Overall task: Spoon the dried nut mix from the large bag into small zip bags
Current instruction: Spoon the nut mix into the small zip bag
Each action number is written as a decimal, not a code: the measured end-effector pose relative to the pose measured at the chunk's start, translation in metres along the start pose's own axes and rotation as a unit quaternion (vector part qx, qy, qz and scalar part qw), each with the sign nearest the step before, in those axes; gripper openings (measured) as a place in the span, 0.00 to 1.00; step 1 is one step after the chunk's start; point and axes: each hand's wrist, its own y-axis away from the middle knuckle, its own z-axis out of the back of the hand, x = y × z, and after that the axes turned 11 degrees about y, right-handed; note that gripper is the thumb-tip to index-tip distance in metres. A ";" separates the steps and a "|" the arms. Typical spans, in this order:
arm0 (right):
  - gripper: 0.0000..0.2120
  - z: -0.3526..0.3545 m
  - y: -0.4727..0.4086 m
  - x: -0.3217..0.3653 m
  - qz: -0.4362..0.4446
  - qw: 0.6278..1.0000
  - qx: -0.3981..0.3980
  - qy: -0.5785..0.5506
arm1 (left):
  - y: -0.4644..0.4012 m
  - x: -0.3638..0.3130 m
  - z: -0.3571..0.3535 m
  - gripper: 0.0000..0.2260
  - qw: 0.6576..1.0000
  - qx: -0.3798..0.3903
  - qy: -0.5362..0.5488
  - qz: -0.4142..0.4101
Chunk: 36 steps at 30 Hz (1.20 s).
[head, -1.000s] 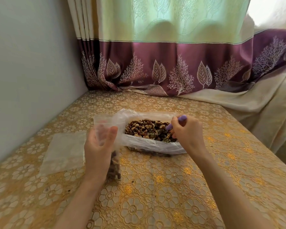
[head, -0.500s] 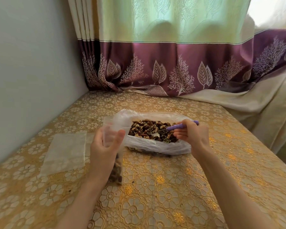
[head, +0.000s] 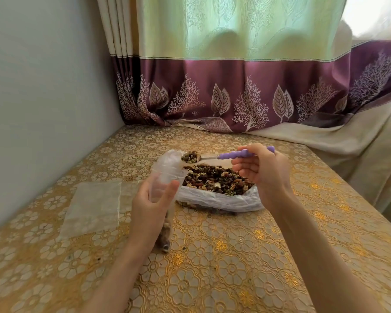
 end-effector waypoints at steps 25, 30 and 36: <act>0.11 -0.009 0.006 0.009 0.069 0.990 0.119 -0.027 | -0.003 -0.005 0.001 0.24 0.997 -0.024 0.027 -0.072; 0.16 0.005 -0.004 -0.004 0.097 0.989 -0.023 0.114 | -0.002 -0.005 0.000 0.20 0.997 -0.014 0.024 -0.069; 0.14 0.015 -0.013 -0.027 0.111 0.930 -0.097 0.337 | -0.002 -0.004 0.001 0.24 0.998 -0.014 0.022 -0.065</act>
